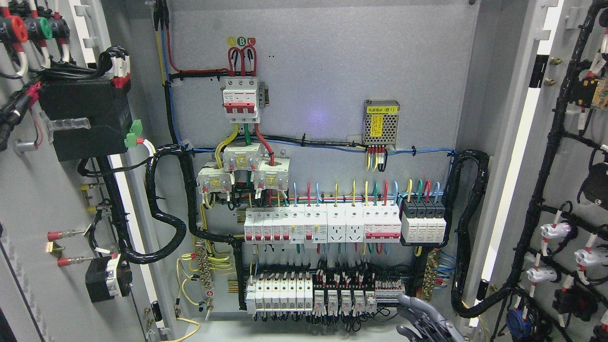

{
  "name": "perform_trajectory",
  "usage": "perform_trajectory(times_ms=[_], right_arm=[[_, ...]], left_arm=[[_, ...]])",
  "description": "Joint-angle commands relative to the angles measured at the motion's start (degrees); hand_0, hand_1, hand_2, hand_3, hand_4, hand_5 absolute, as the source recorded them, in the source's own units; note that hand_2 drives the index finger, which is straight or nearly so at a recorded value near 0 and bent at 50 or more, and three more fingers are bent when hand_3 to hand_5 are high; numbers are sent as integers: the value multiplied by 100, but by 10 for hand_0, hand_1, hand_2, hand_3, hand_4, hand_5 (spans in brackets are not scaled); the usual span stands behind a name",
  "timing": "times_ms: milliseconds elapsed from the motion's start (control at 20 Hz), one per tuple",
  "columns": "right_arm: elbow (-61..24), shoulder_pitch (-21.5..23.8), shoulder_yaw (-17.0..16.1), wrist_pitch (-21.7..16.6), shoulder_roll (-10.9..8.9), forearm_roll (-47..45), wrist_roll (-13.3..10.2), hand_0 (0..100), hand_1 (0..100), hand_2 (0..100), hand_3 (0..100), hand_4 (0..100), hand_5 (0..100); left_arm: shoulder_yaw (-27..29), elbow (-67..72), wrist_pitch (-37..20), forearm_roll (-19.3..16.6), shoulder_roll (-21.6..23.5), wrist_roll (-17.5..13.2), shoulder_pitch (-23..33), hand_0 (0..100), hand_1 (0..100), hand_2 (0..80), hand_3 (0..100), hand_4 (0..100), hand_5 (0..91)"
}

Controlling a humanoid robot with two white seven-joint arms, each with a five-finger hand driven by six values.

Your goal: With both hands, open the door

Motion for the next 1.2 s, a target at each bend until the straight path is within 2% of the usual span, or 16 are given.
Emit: perform_trajectory(times_ms=[0, 200, 350, 551, 751, 901, 1051, 1151], right_arm=[[-37, 284, -474, -317, -46, -7, 2, 71, 137, 0, 0, 0, 0], [-46, 390, -544, -571, -55, 2, 2, 71, 137, 0, 0, 0, 0], [-46, 390, -579, -791, -55, 2, -7, 71, 137, 0, 0, 0, 0], [-46, 574, -737, -1204, -20, -7, 2, 71, 137, 0, 0, 0, 0], [-46, 698, -790, -1793, -64, -7, -7, 71, 137, 0, 0, 0, 0], [-46, 724, -817, -1855, -55, -7, -7, 71, 138, 0, 0, 0, 0], [-46, 899, -817, -2022, -81, 2, -7, 71, 138, 0, 0, 0, 0], [-46, 935, -869, -2022, -108, 2, -7, 71, 138, 0, 0, 0, 0]], left_arm=[[-1789, -3075, -46, -137, 623, 3, -310, 120, 556, 0, 0, 0, 0], [-1887, -3646, -203, -128, 659, -14, -354, 120, 556, 0, 0, 0, 0], [-1922, -4111, -799, -163, 711, -14, -354, 120, 556, 0, 0, 0, 0], [-1905, -4648, -1503, -444, 826, 12, -337, 120, 556, 0, 0, 0, 0], [-1817, -5131, -2548, -558, 800, 38, -328, 120, 556, 0, 0, 0, 0], [-1589, -5413, -3426, -1049, 765, 249, -258, 120, 556, 0, 0, 0, 0], [-1255, -5423, -4367, -1086, 721, 320, -249, 120, 556, 0, 0, 0, 0], [-861, -5431, -4720, -1086, 450, 320, -249, 120, 556, 0, 0, 0, 0]])
